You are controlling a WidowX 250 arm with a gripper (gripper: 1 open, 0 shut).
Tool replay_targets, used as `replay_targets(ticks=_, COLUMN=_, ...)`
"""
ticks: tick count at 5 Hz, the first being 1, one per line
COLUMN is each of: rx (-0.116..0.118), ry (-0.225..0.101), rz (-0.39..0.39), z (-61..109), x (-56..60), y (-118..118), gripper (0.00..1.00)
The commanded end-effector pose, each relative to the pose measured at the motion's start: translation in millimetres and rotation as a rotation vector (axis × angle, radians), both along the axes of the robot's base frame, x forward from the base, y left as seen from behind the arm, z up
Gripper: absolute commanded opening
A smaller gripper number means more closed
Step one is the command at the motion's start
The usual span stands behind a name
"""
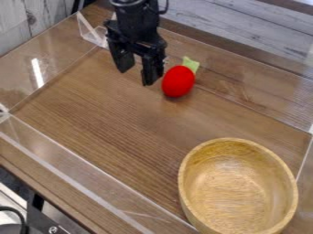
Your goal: Move the red object to the right side of the table
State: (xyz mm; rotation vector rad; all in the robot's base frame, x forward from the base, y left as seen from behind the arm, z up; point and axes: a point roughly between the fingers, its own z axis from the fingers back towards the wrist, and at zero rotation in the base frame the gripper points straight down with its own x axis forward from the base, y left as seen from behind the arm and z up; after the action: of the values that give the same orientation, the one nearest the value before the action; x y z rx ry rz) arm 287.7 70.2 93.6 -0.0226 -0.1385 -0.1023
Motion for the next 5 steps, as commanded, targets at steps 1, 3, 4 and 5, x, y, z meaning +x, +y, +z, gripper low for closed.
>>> replay_targets(ticks=1, rx=0.017, ry=-0.077, rz=0.007, z=-2.2, x=9.8, y=3.8, gripper=1.00)
replay_targets(ticks=3, rx=0.019, ry=-0.140, rz=0.050, z=-4.6, x=21.1, y=37.7, gripper=1.00)
replay_targets(ticks=4, rx=0.024, ry=-0.155, rz=-0.011, z=1.8, x=28.5, y=35.3, gripper=1.00)
replay_targets(ticks=5, rx=0.022, ry=-0.157, rz=-0.070, z=5.1, x=30.9, y=27.3, gripper=1.00)
